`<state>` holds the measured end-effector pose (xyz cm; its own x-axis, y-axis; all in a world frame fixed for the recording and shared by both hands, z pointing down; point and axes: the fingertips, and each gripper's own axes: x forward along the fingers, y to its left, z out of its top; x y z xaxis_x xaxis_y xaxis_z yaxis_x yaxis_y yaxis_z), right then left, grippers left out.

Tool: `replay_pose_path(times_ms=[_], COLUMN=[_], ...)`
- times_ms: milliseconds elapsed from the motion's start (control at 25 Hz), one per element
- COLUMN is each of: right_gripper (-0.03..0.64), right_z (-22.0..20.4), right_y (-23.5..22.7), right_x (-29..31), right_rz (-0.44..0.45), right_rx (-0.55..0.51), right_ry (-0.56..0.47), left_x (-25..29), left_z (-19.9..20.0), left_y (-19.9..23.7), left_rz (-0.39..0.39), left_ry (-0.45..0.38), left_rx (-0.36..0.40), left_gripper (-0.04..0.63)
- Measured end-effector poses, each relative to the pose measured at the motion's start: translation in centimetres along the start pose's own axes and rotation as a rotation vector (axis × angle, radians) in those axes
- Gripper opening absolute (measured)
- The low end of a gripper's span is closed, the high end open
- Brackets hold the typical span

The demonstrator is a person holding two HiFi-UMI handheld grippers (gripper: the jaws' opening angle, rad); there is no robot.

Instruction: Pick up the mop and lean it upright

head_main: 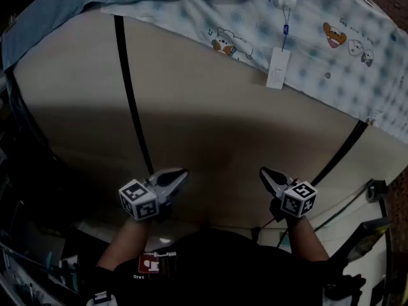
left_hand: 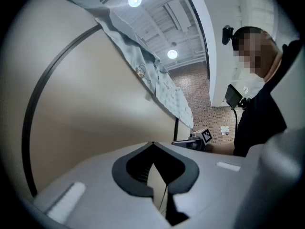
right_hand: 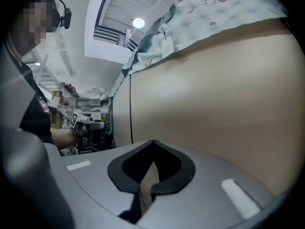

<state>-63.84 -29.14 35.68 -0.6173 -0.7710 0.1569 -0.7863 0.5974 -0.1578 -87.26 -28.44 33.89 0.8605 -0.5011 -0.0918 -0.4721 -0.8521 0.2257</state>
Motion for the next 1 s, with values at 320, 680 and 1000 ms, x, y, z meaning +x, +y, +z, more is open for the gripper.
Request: replay_pose_path(times_ms=[320,680,1000], right_gripper=[0.015,0.015,0.015], right_z=[0.2,-0.2,-0.6], right_y=[-1.9,-4.7,-4.0], right_x=[-3.3,-7.4,-7.9], right_rz=[0.012,0.067,0.054], right_rx=[-0.042,-0.040,-0.030], right_ry=[0.019,0.036,0.043], left_x=[3.3,6.6,6.6], left_z=[-0.7,-3.4,-5.1], left_y=[-3.3,-8.2,-8.8], left_rz=[-0.015,0.024,-0.015], left_ry=[0.017,0.002,0.001], left_rx=[-0.002,-0.038,-0.080], left_gripper=[0.000,0.000,0.000])
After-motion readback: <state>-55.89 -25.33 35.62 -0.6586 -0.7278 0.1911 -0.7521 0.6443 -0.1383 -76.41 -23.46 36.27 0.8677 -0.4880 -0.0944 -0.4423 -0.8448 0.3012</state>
